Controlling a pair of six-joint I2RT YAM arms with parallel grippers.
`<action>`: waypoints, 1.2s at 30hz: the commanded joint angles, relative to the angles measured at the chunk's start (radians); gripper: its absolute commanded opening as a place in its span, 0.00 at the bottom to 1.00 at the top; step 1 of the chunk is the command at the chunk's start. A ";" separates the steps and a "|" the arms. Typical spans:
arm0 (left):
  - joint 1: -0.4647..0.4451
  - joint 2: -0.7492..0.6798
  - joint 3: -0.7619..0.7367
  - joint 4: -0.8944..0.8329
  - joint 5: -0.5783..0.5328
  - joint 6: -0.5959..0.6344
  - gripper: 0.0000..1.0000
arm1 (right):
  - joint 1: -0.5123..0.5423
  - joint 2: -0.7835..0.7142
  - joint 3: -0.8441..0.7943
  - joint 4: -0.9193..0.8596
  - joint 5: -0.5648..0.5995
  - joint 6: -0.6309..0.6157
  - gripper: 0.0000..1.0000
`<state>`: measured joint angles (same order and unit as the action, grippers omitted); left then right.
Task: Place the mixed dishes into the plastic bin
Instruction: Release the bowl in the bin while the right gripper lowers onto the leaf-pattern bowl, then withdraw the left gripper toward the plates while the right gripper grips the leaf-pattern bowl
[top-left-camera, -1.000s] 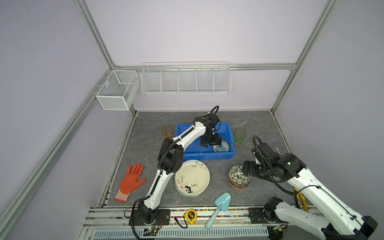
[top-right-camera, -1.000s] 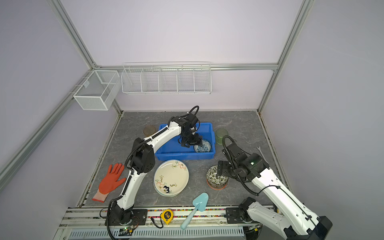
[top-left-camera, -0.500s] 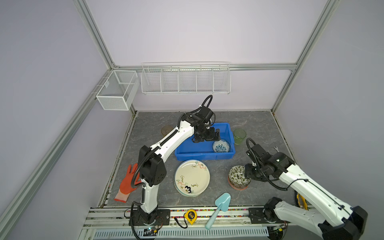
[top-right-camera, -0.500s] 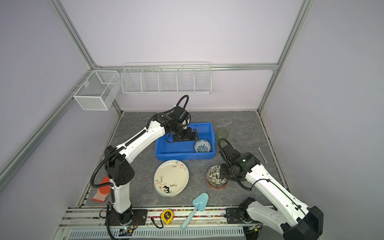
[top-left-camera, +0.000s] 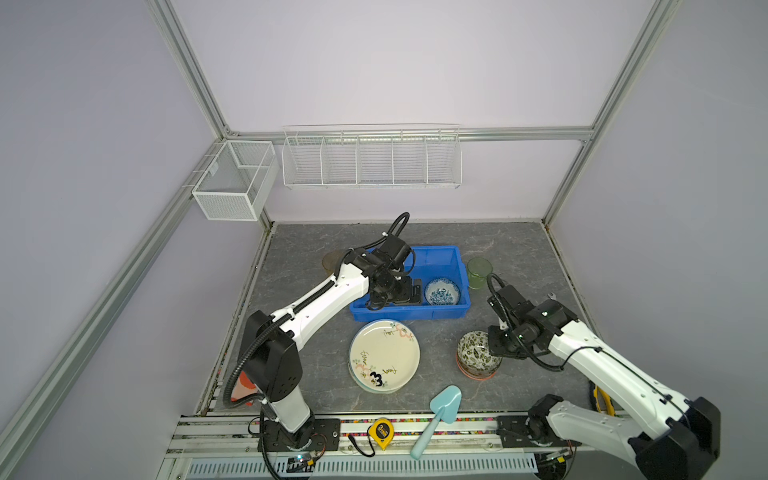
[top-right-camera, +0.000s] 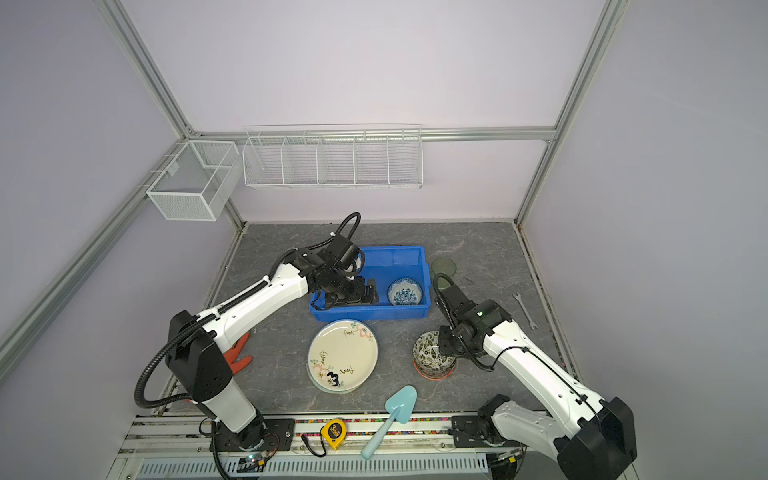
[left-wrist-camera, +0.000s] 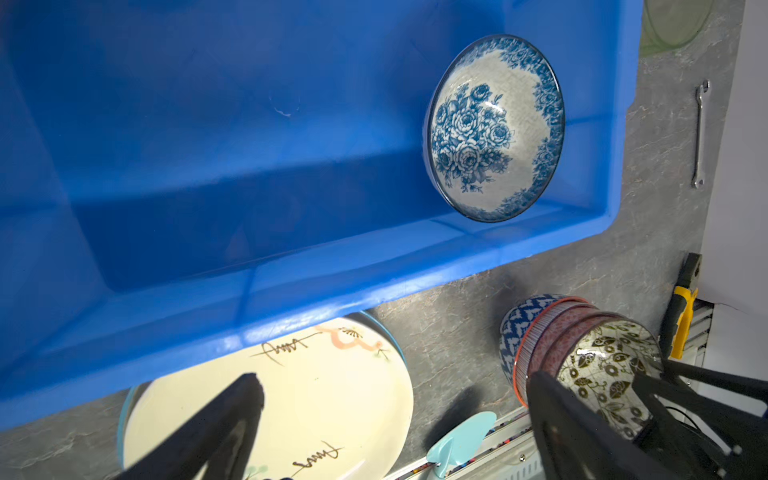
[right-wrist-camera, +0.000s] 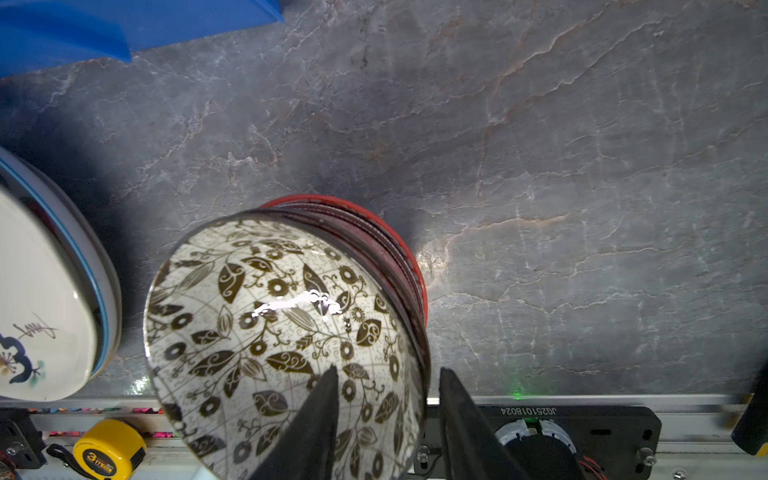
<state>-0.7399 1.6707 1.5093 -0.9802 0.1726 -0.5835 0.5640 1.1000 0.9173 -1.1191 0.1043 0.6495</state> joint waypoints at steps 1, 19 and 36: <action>-0.001 -0.047 -0.022 0.014 -0.025 -0.025 0.99 | -0.006 0.009 -0.023 0.011 -0.016 -0.017 0.40; -0.001 -0.117 -0.103 0.033 -0.022 -0.049 0.99 | -0.008 0.020 -0.028 0.014 -0.011 -0.023 0.23; -0.007 -0.180 -0.169 0.046 -0.010 -0.096 0.99 | -0.019 0.012 0.009 -0.005 0.000 -0.034 0.07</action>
<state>-0.7403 1.5238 1.3567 -0.9379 0.1619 -0.6525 0.5522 1.1126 0.9138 -1.1099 0.0998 0.6193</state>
